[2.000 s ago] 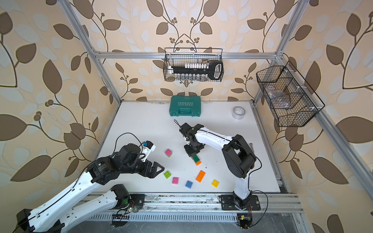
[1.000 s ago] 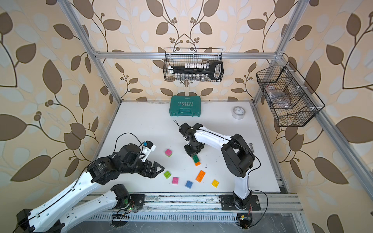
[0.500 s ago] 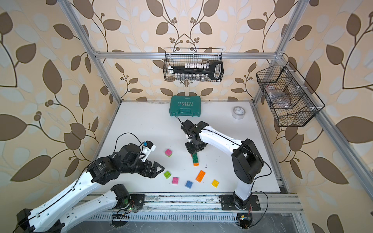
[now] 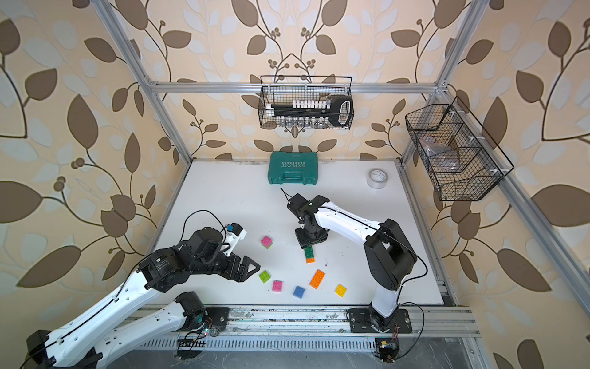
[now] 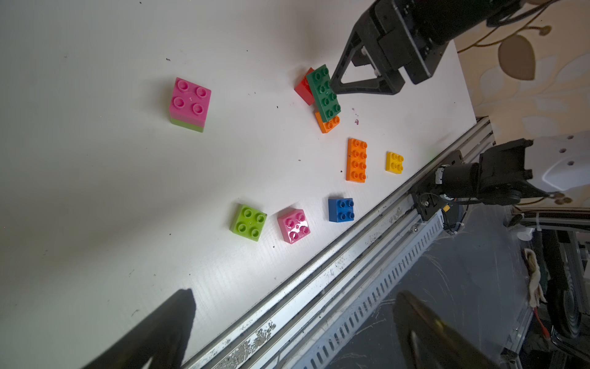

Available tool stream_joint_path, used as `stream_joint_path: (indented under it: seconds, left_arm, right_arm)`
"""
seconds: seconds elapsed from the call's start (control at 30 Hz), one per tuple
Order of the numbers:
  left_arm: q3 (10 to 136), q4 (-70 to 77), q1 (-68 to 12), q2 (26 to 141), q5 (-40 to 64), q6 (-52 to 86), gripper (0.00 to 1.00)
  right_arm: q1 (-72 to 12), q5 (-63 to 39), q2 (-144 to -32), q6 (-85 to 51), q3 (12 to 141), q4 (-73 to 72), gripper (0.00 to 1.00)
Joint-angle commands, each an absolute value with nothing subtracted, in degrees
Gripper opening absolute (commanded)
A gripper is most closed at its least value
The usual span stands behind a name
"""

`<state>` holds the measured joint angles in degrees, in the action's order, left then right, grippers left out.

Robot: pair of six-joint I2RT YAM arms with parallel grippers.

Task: Assemble the letter r with lego
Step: Pick up the lego brick from the center of the board.

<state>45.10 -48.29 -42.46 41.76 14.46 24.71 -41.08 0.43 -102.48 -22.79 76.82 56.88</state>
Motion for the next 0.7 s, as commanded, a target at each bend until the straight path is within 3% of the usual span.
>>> stream_joint_path:
  seconds: [0.0,0.23,0.67]
  left_arm:
    - [46.0,-48.6,-42.9,41.7,13.9,25.1,0.99]
    - [46.0,-48.6,-42.9,41.4,13.9,25.1,0.99]
    - [46.0,-48.6,-42.9,41.2,14.0,25.0,0.99]
  right_arm:
    - [-41.4,1.3,-105.1,-25.0,76.0,56.2,0.55]
    - [-41.4,1.6,-108.6,-24.9,77.6,56.2,0.51]
    - [-41.6,2.7,-110.4,-22.9,79.4,58.0,0.33]
